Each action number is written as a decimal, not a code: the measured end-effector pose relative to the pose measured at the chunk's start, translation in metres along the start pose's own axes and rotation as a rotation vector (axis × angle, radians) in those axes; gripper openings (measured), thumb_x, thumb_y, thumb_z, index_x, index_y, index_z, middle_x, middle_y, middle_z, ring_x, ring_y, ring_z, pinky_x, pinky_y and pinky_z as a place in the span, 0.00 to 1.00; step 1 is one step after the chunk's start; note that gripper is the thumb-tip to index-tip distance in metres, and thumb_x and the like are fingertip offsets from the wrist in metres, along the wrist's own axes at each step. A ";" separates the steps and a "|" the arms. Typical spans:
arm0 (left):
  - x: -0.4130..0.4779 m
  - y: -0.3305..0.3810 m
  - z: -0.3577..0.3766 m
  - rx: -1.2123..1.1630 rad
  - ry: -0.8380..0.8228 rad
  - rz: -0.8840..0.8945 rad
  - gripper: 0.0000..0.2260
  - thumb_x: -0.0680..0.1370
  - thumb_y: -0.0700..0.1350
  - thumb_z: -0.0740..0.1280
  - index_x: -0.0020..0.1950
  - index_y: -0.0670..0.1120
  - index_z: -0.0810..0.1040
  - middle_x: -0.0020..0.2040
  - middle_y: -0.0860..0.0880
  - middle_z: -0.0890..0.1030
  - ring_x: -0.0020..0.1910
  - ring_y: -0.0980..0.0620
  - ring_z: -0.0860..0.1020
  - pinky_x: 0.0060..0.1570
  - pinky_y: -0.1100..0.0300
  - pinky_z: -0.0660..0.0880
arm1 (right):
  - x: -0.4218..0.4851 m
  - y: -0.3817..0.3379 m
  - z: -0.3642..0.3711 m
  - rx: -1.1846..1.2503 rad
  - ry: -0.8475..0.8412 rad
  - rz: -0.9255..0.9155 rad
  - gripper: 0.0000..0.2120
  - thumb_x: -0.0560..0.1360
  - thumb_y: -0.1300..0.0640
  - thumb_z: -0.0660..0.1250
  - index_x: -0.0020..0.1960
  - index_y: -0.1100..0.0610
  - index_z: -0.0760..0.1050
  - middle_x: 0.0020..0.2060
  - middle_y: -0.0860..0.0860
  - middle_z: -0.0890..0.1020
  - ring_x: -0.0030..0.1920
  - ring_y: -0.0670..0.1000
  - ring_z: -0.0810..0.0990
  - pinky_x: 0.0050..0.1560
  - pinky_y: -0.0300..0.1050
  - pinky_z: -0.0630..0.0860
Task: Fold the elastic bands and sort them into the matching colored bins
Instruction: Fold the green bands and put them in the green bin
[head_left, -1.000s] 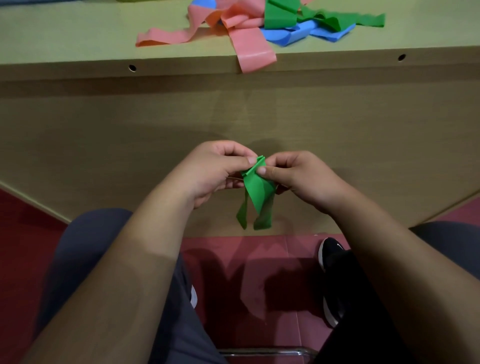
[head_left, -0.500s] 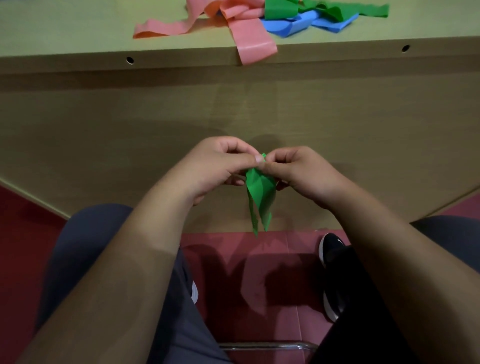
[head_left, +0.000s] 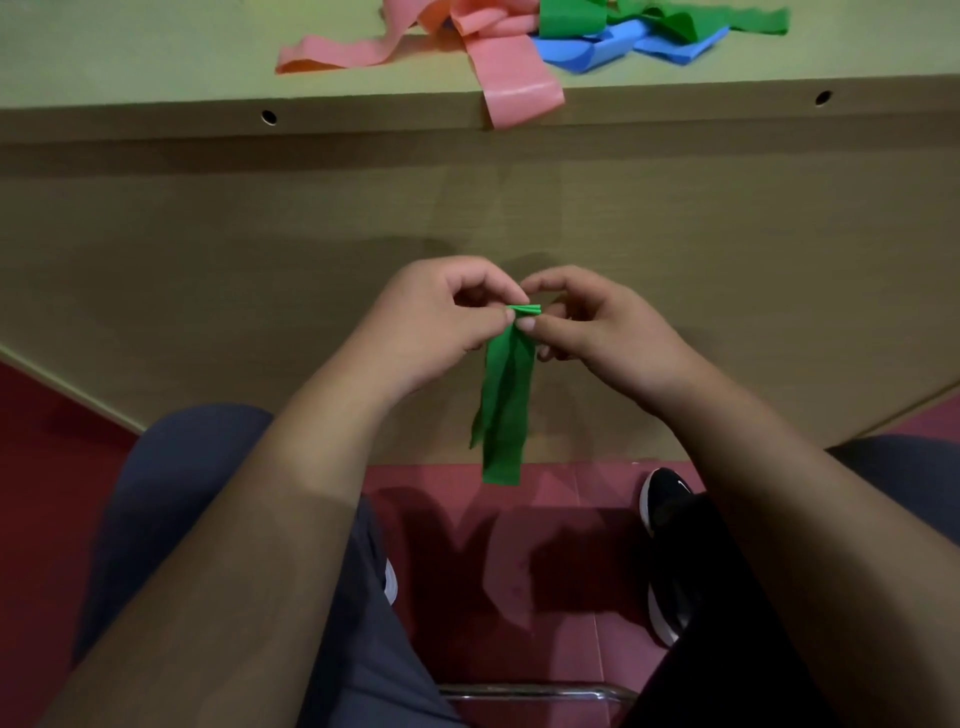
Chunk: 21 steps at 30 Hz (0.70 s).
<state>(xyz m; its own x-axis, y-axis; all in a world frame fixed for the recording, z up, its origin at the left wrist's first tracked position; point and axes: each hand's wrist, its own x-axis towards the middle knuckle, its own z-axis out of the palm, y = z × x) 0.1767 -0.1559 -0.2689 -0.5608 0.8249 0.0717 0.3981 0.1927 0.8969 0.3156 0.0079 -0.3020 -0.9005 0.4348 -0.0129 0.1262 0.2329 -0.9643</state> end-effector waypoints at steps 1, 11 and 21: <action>0.000 0.000 0.000 0.008 0.008 0.016 0.08 0.78 0.37 0.74 0.49 0.50 0.88 0.35 0.57 0.81 0.36 0.58 0.76 0.41 0.60 0.73 | 0.000 -0.001 0.000 0.008 0.002 -0.016 0.10 0.79 0.58 0.76 0.59 0.54 0.84 0.40 0.54 0.84 0.40 0.49 0.82 0.48 0.43 0.79; 0.008 -0.012 -0.002 -0.048 0.110 -0.032 0.10 0.72 0.48 0.81 0.52 0.56 0.86 0.45 0.54 0.82 0.41 0.57 0.79 0.49 0.56 0.80 | -0.004 -0.009 -0.002 -0.007 0.142 -0.138 0.04 0.80 0.60 0.75 0.52 0.60 0.87 0.42 0.52 0.85 0.41 0.42 0.80 0.47 0.37 0.76; 0.010 -0.011 0.007 -0.038 0.136 -0.015 0.02 0.77 0.45 0.77 0.48 0.51 0.86 0.40 0.51 0.85 0.41 0.52 0.82 0.54 0.41 0.83 | -0.002 -0.009 -0.007 -0.005 0.209 -0.133 0.04 0.80 0.59 0.75 0.51 0.60 0.85 0.44 0.58 0.86 0.43 0.48 0.81 0.50 0.49 0.79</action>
<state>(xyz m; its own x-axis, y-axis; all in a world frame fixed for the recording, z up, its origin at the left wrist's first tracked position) 0.1724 -0.1460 -0.2810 -0.6605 0.7421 0.1142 0.3624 0.1820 0.9141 0.3190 0.0107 -0.2917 -0.8039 0.5701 0.1698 0.0145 0.3041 -0.9525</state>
